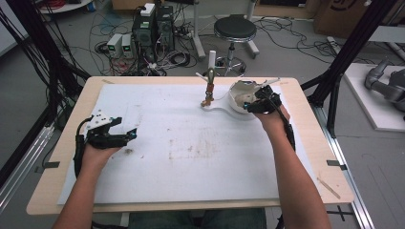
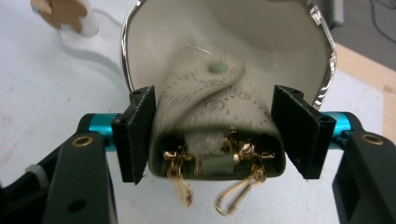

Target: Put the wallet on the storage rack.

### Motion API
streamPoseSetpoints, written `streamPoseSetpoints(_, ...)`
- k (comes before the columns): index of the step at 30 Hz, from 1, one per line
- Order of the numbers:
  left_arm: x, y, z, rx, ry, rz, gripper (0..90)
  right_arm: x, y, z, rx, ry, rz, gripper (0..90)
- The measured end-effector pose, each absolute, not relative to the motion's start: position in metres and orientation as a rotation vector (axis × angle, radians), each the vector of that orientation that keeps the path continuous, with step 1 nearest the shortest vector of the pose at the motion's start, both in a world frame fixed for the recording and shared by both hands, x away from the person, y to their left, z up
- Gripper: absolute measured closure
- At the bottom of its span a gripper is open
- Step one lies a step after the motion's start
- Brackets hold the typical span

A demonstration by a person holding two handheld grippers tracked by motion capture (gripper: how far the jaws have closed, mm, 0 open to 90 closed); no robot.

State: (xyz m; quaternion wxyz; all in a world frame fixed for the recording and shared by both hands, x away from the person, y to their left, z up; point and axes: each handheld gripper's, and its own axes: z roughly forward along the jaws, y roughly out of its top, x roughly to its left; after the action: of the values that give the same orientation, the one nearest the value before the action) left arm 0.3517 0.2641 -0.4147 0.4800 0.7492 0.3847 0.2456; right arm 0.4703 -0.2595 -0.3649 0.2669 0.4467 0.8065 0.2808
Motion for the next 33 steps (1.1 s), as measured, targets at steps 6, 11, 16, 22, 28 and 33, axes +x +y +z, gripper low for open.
streamPoseSetpoints(6,0.352,0.265,-0.414,1.827,0.938,0.599,21.6,0.464,-0.259,-0.357,1.175,2.134,0.796,26.4)
streamPoseSetpoints(11,0.352,0.264,-0.413,1.828,0.934,0.598,21.6,0.45,-0.264,-0.348,1.169,2.111,0.849,23.0)
streamPoseSetpoints(16,0.351,0.263,-0.412,1.816,0.929,0.597,21.6,0.431,-0.268,-0.344,1.146,2.111,0.892,21.5)
streamPoseSetpoints(22,0.35,0.265,-0.41,1.809,0.924,0.602,21.5,0.405,-0.273,-0.345,1.111,2.093,0.993,21.5)
streamPoseSetpoints(28,0.349,0.266,-0.409,1.804,0.92,0.603,21.6,0.375,-0.278,-0.358,1.112,2.064,1.106,21.0)
streamPoseSetpoints(33,0.348,0.267,-0.41,1.801,0.923,0.604,21.5,0.36,-0.281,-0.373,1.107,2.041,1.167,20.5)
